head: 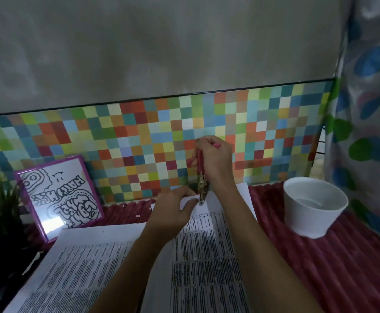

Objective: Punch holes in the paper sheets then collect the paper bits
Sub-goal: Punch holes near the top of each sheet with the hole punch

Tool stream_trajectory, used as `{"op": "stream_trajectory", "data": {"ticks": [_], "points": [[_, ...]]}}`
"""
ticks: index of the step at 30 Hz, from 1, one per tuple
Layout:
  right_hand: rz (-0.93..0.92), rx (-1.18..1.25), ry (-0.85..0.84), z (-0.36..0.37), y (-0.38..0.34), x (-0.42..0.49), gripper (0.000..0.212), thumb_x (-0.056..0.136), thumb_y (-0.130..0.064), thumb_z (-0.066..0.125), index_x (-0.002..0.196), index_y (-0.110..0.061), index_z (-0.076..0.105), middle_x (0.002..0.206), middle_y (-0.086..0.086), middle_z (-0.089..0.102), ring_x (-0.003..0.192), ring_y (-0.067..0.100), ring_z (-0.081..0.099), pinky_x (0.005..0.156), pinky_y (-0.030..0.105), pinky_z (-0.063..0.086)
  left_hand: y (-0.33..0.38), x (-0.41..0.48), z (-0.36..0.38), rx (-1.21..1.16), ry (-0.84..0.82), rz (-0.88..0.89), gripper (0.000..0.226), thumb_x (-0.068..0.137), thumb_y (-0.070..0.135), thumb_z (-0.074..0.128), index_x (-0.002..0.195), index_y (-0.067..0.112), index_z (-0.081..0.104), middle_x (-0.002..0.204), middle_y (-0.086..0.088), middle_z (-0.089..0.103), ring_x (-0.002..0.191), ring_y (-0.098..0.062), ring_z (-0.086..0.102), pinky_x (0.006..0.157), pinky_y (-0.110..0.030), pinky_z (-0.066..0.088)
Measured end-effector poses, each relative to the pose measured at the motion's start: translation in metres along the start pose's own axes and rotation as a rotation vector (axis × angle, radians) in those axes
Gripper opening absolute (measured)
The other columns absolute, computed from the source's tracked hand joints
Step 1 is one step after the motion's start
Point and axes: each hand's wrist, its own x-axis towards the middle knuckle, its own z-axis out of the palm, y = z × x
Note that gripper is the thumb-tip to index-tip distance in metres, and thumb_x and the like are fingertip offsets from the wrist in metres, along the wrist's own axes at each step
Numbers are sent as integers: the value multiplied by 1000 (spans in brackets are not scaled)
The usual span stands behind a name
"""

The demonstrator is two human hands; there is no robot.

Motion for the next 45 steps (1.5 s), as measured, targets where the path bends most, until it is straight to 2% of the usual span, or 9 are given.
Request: {"op": "stream_trajectory", "data": {"ticks": [2, 5, 9, 13, 16, 20, 26, 37, 45], "points": [[111, 0, -65, -5, -6, 2, 9, 90, -5, 54, 86, -4, 62, 67, 17, 58, 50, 23, 51, 48, 29, 42, 3, 2, -1, 11, 5, 10, 14, 92, 27, 58, 91, 17, 67, 76, 17, 59, 74, -8, 58, 68, -24, 37], [200, -51, -141, -13, -10, 1, 14, 88, 0, 51, 92, -9, 60, 76, 19, 59, 57, 23, 54, 51, 30, 43, 3, 6, -4, 38, -12, -1, 11, 92, 23, 60, 92, 16, 68, 73, 18, 57, 68, 0, 53, 65, -18, 33], [118, -101, -63, -37, -8, 1, 18, 91, -4, 53, 89, -19, 63, 76, 15, 62, 61, 24, 58, 56, 31, 49, -4, 5, -11, 31, -79, -19, 10, 93, 24, 60, 91, 18, 68, 74, 17, 57, 71, -2, 55, 63, -15, 34], [44, -10, 99, -72, -6, 3, 13, 93, -7, 54, 88, -4, 65, 65, 12, 60, 48, 18, 54, 44, 24, 47, -9, 3, -14, 36, -115, -14, 11, 93, 27, 60, 92, 22, 69, 85, 16, 65, 78, 2, 59, 66, -17, 39], [11, 81, 185, -82, -4, 3, 16, 92, -4, 53, 83, -5, 66, 59, 9, 60, 47, 21, 53, 47, 27, 49, -8, 4, -14, 27, -130, -13, 12, 92, 27, 61, 94, 22, 71, 91, 13, 68, 82, 0, 61, 70, -20, 44], [-37, 149, 165, -80, -4, 3, 18, 91, -4, 51, 79, -4, 64, 63, 17, 57, 50, 26, 51, 53, 35, 49, -4, 5, -15, 18, -111, -16, 11, 91, 26, 63, 91, 20, 72, 87, 14, 70, 78, 2, 62, 69, -21, 48], [-78, 204, 161, -77, -5, 1, 16, 93, -4, 49, 90, 5, 62, 64, 18, 57, 46, 24, 52, 47, 29, 48, -3, 2, -17, 21, -101, -17, 9, 91, 24, 64, 91, 20, 71, 84, 17, 68, 76, 3, 62, 66, -16, 42], [-124, 210, 171, -71, 0, 1, 21, 92, -4, 49, 75, -5, 62, 57, 14, 56, 45, 24, 48, 46, 29, 44, 3, 0, -18, 42, -103, 18, 12, 91, 27, 62, 95, 21, 72, 89, 15, 70, 81, 6, 62, 71, -14, 46], [-176, 119, 167, -67, -2, -7, 25, 93, -4, 48, 73, 6, 57, 59, 21, 53, 46, 25, 45, 42, 29, 39, -3, -3, -13, 16, -112, 8, 20, 86, 39, 55, 89, 24, 68, 83, 14, 67, 78, -2, 61, 72, -30, 51]]}}
